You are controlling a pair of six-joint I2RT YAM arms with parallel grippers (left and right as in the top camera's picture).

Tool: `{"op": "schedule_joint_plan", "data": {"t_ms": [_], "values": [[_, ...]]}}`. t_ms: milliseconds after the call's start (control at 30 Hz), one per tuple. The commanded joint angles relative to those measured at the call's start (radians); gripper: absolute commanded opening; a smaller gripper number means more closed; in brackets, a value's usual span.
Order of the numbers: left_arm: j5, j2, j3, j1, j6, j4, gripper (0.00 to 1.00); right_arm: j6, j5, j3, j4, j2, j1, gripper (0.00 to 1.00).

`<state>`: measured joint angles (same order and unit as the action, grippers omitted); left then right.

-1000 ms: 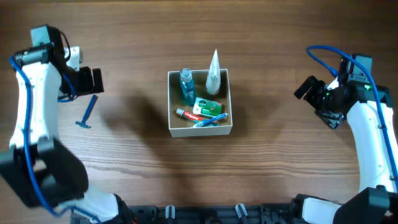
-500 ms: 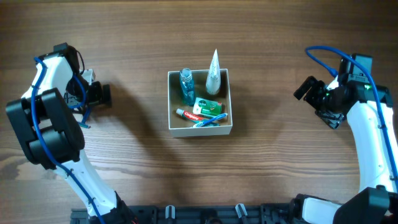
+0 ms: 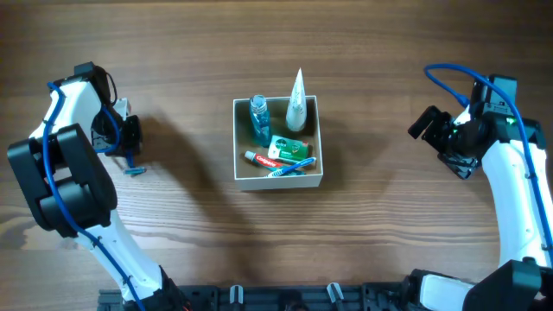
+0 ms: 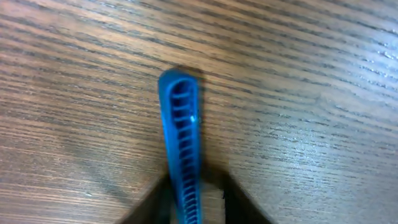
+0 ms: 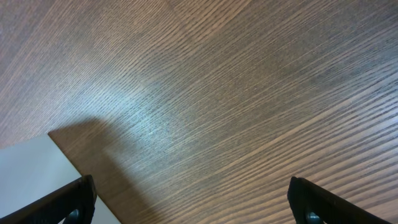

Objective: Pack container
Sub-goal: 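Move the left gripper back and grasp the blue razor, then carry the razor into the box and release it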

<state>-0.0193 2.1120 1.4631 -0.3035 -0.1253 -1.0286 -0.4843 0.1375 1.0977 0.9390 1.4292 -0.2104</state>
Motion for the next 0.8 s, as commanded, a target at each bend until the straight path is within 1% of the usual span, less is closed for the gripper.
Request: {"op": "schedule_joint_plan", "data": {"t_ms": [0,67,200,300,367,433,567,633,667,733,767], "values": [[0.03,0.028,-0.039,-0.004,0.0,0.005,0.16,0.013,-0.006,-0.004,0.002,-0.011,-0.001,0.99],[0.03,0.028,-0.039,-0.004,0.0,0.005,0.04,0.013,-0.006,-0.004,0.002,-0.011,-0.001,1.0],[0.03,0.024,-0.032,-0.004,0.008,-0.018,0.04,0.013,-0.006,-0.004,0.004,-0.011,-0.001,1.0],[0.037,0.0,0.013,0.002,0.063,-0.082,0.04,0.013,-0.006,-0.004,0.004,-0.011,-0.001,1.0],[0.097,-0.047,0.047,0.016,0.063,-0.124,0.04,0.013,-0.006,-0.004,0.004,-0.011,-0.001,1.0],[0.132,-0.114,0.052,0.044,0.063,-0.133,0.04,0.013,-0.006,-0.004,0.004,-0.011,-0.001,1.0],[0.153,-0.316,0.052,0.186,0.02,-0.128,0.04,0.014,-0.006,-0.004,0.0,-0.011,-0.001,1.0],[0.154,-0.448,0.052,0.303,-0.056,-0.125,0.04,0.014,-0.01,-0.004,-0.005,-0.011,-0.001,1.0],[0.154,-0.487,0.052,0.344,-0.088,-0.124,0.04,0.014,-0.01,-0.004,-0.006,-0.011,-0.001,1.0],[0.169,-0.583,0.052,0.496,-0.184,-0.121,0.04,0.014,-0.01,-0.004,-0.009,-0.011,-0.001,1.0],[0.169,-0.605,0.052,0.567,-0.224,-0.126,0.04,0.014,-0.01,-0.004,-0.012,-0.011,-0.001,1.0]]}}
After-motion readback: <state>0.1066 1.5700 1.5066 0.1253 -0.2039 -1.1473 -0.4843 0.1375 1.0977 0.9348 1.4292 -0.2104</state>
